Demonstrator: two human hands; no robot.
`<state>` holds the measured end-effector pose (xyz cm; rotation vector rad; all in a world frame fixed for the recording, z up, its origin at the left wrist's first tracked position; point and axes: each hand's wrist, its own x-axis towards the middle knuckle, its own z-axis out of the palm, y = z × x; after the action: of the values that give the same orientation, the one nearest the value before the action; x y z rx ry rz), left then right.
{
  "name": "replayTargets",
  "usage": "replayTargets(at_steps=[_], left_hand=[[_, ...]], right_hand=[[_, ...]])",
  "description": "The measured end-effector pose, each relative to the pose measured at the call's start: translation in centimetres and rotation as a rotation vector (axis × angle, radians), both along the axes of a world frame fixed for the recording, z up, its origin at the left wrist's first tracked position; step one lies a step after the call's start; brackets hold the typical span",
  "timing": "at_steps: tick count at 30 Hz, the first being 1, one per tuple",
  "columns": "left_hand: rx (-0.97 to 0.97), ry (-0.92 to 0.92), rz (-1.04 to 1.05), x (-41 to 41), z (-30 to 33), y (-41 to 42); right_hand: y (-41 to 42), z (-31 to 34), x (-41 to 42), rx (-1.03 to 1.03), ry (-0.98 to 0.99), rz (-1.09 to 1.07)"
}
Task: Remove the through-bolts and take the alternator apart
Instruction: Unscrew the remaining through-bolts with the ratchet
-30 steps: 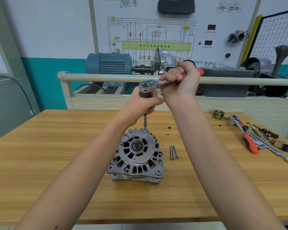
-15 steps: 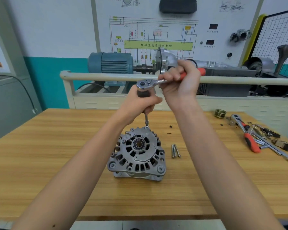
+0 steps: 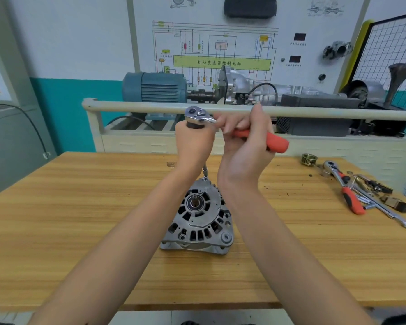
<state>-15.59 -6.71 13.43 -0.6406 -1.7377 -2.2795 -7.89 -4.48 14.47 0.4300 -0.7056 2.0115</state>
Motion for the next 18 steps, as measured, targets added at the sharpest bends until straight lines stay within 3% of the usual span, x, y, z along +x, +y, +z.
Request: replayTargets(at_steps=[5, 10, 13, 15, 18], left_hand=[[-0.100, 0.078, -0.126, -0.2, -0.1, -1.0], [-0.234, 0.222, -0.411, -1.0, 0.1, -2.4], [-0.349, 0.251, -0.485, -1.0, 0.3, -2.2], [-0.329, 0.232, -0.468, -0.9, 0.2, -1.9], [-0.199, 0.143, -0.347, -0.8, -0.1, -1.4]], right_hand=[[1.7, 2.0, -0.4, -0.070, -0.093, 0.111], [4.9, 5.5, -2.3, -0.032, -0.423, 0.435], [5.6, 6.3, -3.1, -0.033, -0.457, 0.571], [5.3, 6.0, -2.9, -0.070, -0.413, 0.548], [4.1, 4.0, -2.0, -0.127, -0.286, 0.337]])
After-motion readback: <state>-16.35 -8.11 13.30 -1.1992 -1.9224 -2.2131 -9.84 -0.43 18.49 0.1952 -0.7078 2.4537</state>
